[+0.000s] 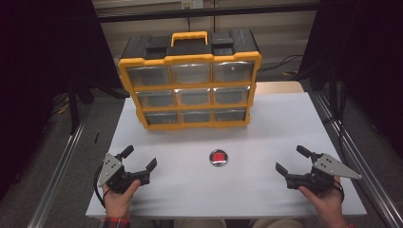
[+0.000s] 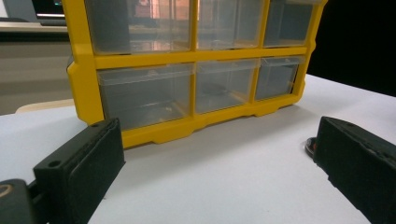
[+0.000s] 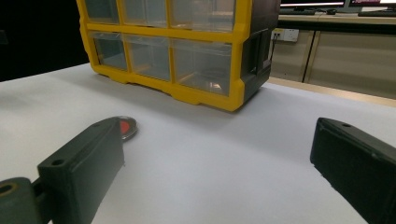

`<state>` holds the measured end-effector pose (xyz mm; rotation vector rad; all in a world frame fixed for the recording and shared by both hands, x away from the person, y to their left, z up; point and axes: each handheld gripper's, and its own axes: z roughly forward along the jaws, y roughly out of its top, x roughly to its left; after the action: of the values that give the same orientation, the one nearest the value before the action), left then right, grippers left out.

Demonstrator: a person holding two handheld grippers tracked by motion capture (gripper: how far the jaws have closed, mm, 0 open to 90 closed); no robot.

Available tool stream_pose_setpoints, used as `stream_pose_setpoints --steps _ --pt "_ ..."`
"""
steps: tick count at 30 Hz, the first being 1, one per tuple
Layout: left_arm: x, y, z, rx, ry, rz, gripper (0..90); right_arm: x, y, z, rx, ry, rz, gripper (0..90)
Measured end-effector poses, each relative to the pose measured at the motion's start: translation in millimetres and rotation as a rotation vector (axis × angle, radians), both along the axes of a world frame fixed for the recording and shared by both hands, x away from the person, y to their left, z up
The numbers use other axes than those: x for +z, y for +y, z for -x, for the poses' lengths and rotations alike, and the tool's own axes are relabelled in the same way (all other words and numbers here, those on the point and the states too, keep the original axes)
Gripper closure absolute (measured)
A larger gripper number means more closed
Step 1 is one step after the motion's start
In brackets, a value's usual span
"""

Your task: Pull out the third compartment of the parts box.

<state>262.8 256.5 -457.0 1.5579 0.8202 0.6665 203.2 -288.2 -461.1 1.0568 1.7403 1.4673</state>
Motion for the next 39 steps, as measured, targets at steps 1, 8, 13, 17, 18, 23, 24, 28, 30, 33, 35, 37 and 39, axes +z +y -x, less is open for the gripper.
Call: stream_pose_setpoints --steps 1,8,13,17,18,23,24,28,30,33,35,37,39 --pt "0.1 -0.8 -0.5 0.010 0.001 0.008 1.9 0.0 0.0 0.0 0.000 0.000 0.000 2.3" --pt "5.5 -7.2 -4.5 0.046 0.009 0.015 1.6 0.2 -0.5 1.1 -0.001 0.000 0.003 2.2" --pt "11.5 -13.1 -9.1 0.066 0.014 0.004 1.6 1.0 -1.1 2.0 -0.001 -0.002 -0.004 2.2" --pt "14.7 -16.6 -12.6 0.085 0.020 0.005 1.6 0.8 -1.1 2.3 -0.005 -0.001 -0.001 2.2" --pt "15.8 -16.9 -13.4 0.091 0.022 0.008 1.6 0.7 -1.2 2.4 -0.005 -0.001 0.000 2.2" --pt "18.5 -19.0 -15.9 0.115 0.042 0.006 1.8 0.8 -2.4 3.0 -0.012 0.006 0.000 2.2" --pt "18.7 -19.9 -16.6 0.127 0.049 0.005 1.8 0.9 -2.6 2.9 -0.011 0.006 -0.001 2.2" --pt "21.7 -24.4 -19.6 0.140 0.056 0.004 1.9 0.8 -2.4 2.8 -0.010 0.005 0.003 2.2" --pt "23.9 -25.9 -21.6 0.144 0.061 -0.008 2.0 0.8 -2.4 2.9 -0.009 0.007 0.002 2.2" --pt "26.4 -29.8 -24.9 0.148 0.066 -0.001 2.0 0.7 -2.6 3.5 -0.015 0.010 0.000 2.3" --pt "26.9 -32.2 -27.5 0.145 0.069 -0.005 2.3 0.9 -2.8 3.6 -0.016 0.011 -0.006 2.3" --pt "27.4 -33.6 -29.6 0.150 0.074 -0.003 2.4 0.6 -3.3 3.4 -0.014 0.011 -0.002 2.3" --pt "28.2 -35.6 -31.3 0.151 0.074 0.007 2.4 0.3 -3.3 3.0 -0.007 0.012 -0.006 2.3"
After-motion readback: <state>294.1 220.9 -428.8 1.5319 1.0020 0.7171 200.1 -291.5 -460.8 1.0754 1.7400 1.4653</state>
